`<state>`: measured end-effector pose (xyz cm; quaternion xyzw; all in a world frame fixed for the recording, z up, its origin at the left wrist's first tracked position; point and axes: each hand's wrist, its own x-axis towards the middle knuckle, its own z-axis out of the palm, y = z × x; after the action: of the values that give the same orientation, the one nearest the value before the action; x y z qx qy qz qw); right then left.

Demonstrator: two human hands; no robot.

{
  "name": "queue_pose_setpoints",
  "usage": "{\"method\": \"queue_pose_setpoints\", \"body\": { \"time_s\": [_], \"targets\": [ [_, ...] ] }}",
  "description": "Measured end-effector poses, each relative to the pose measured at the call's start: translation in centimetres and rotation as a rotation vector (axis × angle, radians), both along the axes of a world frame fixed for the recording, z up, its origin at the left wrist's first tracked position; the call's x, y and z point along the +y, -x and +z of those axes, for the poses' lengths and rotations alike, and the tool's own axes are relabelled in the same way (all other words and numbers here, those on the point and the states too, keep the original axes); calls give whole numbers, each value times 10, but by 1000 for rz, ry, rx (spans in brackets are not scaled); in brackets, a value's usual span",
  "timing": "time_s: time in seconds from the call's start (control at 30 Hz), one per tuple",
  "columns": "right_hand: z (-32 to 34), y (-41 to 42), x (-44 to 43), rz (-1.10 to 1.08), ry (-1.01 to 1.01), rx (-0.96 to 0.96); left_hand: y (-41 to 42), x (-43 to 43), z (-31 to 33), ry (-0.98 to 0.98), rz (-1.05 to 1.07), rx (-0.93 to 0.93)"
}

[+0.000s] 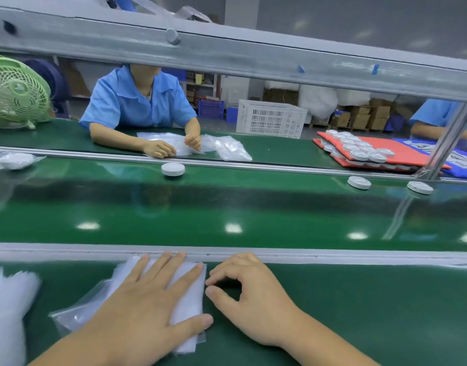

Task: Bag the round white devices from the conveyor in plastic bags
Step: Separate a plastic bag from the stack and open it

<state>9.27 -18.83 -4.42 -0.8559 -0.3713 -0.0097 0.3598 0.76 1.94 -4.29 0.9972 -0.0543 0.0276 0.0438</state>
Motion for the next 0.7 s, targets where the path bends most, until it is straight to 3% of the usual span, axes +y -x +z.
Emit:
{"method": "queue_pose_setpoints", "body": {
  "time_s": [0.7],
  "targets": [
    [1,-1,-2,30,33,-40,5,-1,7,8,19,103]
  ]
}}
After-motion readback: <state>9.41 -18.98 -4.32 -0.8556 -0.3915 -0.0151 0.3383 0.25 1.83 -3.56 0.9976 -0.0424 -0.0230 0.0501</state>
